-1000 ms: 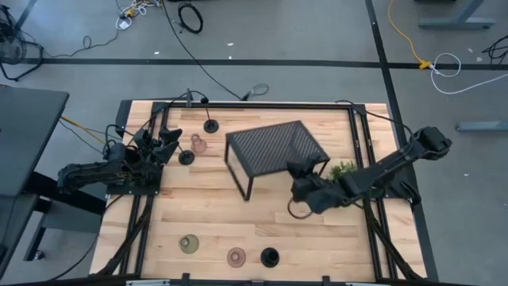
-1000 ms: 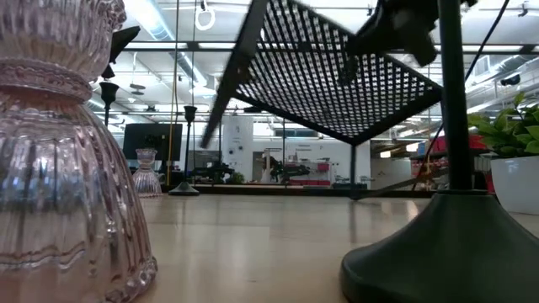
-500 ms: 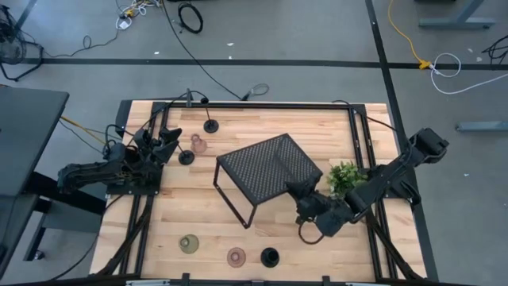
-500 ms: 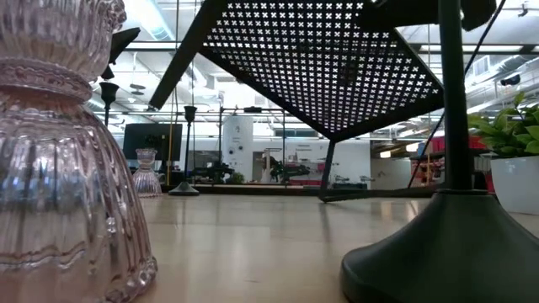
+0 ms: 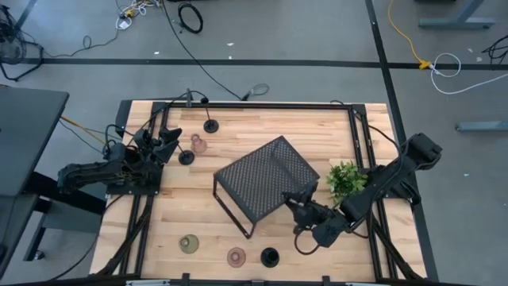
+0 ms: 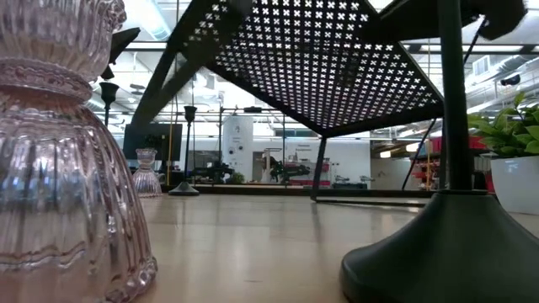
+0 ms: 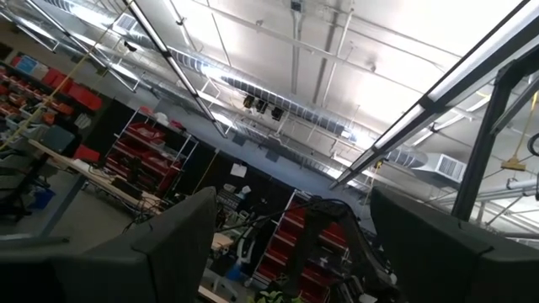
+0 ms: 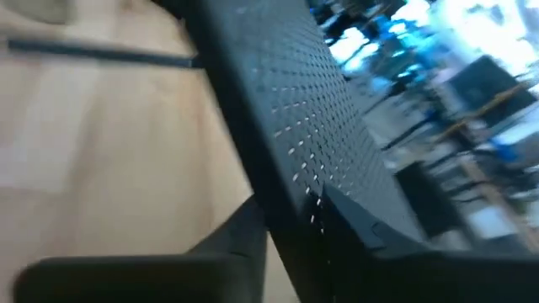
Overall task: Pick & Place candle stick holders
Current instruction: Move the shelf to the middle of the table
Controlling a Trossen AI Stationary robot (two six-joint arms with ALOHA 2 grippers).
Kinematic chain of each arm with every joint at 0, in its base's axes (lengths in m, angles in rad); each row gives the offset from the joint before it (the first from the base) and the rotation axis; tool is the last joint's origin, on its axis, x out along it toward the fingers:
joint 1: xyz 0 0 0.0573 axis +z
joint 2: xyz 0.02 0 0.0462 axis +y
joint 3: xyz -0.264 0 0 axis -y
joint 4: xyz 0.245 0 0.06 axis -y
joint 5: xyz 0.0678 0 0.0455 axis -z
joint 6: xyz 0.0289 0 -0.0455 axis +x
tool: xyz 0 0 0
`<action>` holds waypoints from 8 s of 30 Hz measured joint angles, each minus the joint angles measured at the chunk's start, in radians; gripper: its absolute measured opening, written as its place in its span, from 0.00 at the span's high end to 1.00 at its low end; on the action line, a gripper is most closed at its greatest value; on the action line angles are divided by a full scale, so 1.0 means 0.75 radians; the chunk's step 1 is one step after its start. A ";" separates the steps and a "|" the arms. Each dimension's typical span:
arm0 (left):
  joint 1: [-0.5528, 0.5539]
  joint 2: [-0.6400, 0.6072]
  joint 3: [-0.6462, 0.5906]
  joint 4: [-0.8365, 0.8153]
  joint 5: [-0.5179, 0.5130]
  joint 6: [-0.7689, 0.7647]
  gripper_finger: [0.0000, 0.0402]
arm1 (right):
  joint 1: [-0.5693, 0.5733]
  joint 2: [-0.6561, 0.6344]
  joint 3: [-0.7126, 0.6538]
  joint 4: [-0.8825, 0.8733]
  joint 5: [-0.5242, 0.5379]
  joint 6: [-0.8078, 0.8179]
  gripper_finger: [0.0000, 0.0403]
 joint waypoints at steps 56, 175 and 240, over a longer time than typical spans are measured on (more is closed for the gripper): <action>0.000 0.000 0.000 0.015 0.247 0.068 0.22 | -0.002 0.024 -0.060 0.130 -0.191 0.167 0.39; 0.000 0.000 0.000 -0.282 0.257 0.068 0.22 | -0.708 -0.143 -0.059 -0.729 -0.408 0.782 1.00; -0.736 1.307 0.193 -0.079 -0.223 -0.248 0.22 | -0.944 -0.480 -0.059 -0.495 -0.501 0.333 1.00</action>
